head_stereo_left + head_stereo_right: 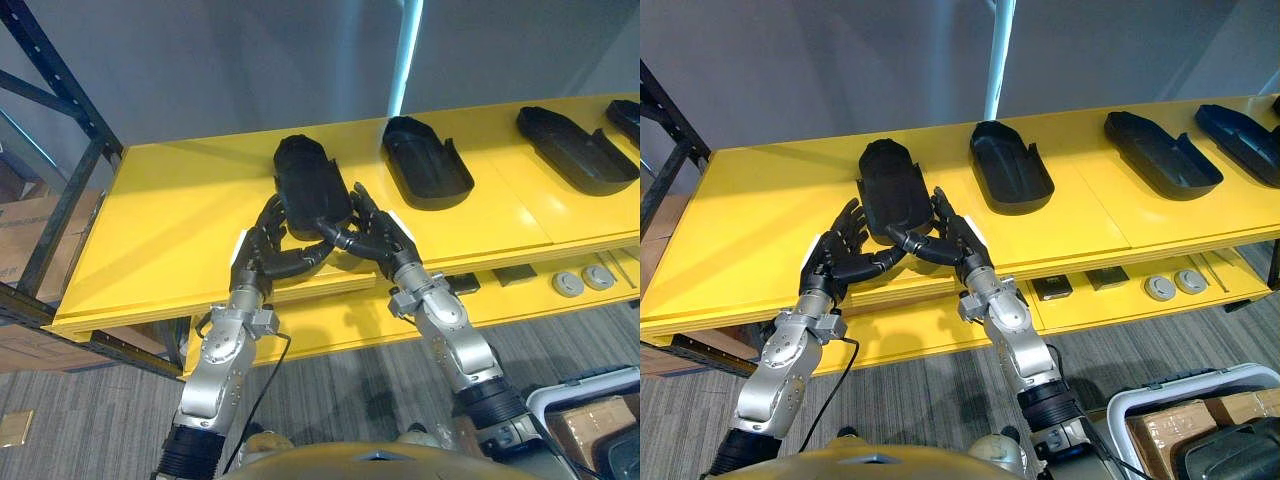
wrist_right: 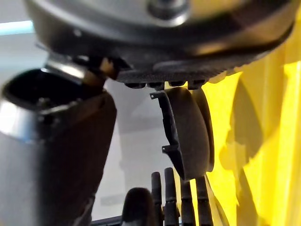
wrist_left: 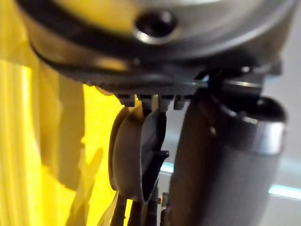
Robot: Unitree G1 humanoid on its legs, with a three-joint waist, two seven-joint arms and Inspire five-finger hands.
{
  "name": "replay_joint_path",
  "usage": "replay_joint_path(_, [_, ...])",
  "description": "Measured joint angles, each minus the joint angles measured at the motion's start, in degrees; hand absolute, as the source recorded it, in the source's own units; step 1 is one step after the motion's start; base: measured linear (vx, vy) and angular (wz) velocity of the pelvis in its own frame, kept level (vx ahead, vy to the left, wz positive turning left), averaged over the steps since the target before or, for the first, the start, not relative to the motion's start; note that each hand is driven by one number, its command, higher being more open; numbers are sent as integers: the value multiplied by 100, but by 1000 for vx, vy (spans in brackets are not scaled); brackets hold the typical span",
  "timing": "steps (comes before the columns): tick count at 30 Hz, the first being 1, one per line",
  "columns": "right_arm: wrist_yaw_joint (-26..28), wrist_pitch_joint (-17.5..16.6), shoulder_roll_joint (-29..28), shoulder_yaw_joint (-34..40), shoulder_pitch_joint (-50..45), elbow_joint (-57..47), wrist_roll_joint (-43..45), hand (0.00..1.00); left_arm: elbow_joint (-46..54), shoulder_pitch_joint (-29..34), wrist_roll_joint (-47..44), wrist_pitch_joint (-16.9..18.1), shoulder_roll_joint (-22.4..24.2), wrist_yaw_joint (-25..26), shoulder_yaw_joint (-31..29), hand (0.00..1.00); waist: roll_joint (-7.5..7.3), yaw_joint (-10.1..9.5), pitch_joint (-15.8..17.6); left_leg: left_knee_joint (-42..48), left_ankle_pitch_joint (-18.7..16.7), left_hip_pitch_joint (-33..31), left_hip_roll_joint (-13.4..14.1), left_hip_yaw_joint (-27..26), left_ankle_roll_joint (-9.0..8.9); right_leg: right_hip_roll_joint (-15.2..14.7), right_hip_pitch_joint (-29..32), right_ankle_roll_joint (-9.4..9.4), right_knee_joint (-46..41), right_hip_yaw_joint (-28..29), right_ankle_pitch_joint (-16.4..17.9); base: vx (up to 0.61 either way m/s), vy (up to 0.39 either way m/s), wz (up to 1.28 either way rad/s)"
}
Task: Walk over and take three plastic housings, then place them on the shelf
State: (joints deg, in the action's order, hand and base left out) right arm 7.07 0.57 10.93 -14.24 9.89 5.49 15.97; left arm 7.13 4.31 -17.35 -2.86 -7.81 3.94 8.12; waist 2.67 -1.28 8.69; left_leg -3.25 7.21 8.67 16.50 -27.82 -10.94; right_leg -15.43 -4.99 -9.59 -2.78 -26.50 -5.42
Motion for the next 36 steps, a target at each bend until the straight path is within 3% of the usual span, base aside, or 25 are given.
replay_joint_path(22, [-35,3,1,-424,17,157,4,100,-10,-170,1,0,-5,433,-138,100,-29,3,-124,-1,2,-7,0,0,1,2,6,0,9,-18,-5,0,0,0])
replay_joint_path(28, [-499,-114,-56,-516,15,161,-283,100,-10,-230,3,16,1,585,-165,100,-24,4,-151,-1,6,-4,0,-1,4,2,5,0,9,-17,-5,0,0,0])
replay_joint_path(31, [-826,-346,-94,-485,15,148,-681,100,-10,-229,105,32,2,670,-170,100,-25,-7,-151,-19,20,-1,0,2,7,5,2,0,9,-11,-5,0,0,0])
replay_joint_path(36, [-1177,-532,-166,246,-172,-911,-1204,100,44,-193,468,77,9,751,-275,100,-26,-9,-151,-144,71,93,0,-47,-13,38,-21,1,26,22,-7,9,3,-2])
